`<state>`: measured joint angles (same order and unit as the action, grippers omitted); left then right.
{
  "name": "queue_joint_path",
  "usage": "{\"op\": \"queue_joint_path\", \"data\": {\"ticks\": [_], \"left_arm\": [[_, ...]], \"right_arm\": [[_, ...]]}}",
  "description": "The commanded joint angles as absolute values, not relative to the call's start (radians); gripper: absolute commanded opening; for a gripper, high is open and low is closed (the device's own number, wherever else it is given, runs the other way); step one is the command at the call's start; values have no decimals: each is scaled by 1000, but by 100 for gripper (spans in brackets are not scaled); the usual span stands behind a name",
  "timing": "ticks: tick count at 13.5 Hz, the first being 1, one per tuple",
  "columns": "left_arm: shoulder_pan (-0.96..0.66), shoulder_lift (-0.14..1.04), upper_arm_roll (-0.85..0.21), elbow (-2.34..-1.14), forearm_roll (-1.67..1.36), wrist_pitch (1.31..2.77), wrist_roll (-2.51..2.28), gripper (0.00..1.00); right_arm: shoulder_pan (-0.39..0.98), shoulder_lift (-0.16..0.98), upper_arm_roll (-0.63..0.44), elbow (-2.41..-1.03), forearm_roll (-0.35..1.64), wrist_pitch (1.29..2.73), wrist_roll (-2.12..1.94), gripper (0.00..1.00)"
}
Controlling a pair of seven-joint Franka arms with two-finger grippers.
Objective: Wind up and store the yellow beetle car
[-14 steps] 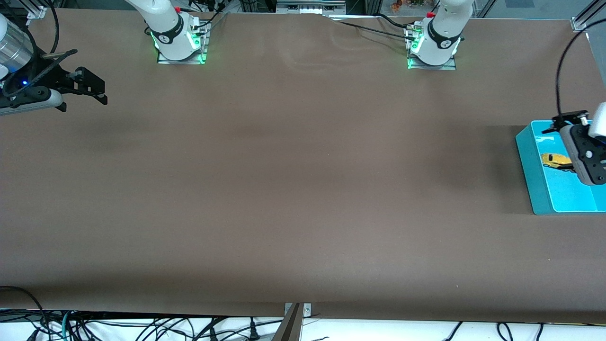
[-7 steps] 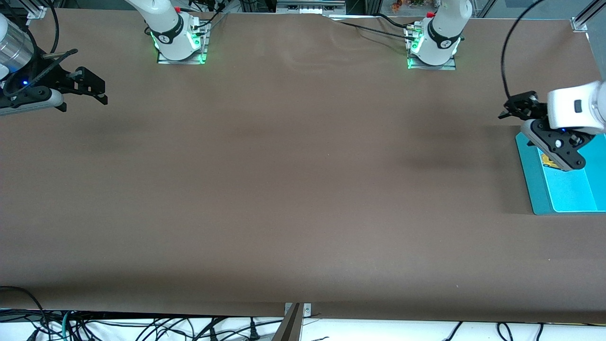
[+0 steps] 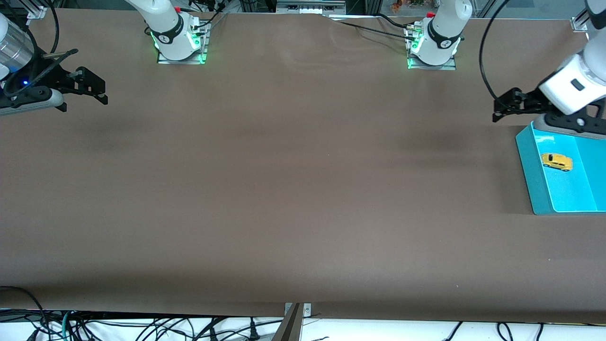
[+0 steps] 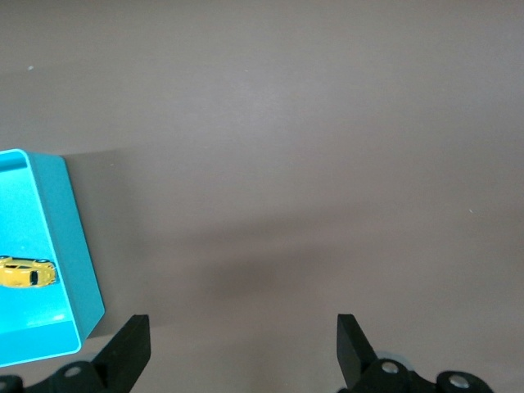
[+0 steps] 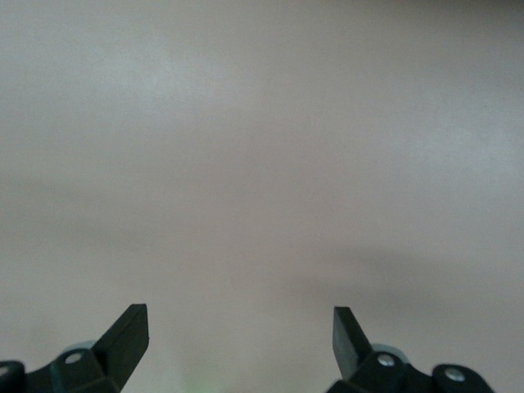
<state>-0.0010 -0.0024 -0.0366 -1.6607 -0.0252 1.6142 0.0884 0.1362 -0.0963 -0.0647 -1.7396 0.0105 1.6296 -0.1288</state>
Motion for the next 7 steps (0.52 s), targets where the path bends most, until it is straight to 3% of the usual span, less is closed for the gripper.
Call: {"op": "queue_joint_path", "data": {"ticks": [1, 7], "left_arm": [[-12, -57, -26, -1741, -37, 1683, 39, 100], [5, -34, -26, -1707, -35, 1666, 35, 100]], "right_arm": [[141, -95, -66, -1723, -2, 1618, -138, 100], [143, -95, -64, -1723, -2, 1618, -146, 100]]}}
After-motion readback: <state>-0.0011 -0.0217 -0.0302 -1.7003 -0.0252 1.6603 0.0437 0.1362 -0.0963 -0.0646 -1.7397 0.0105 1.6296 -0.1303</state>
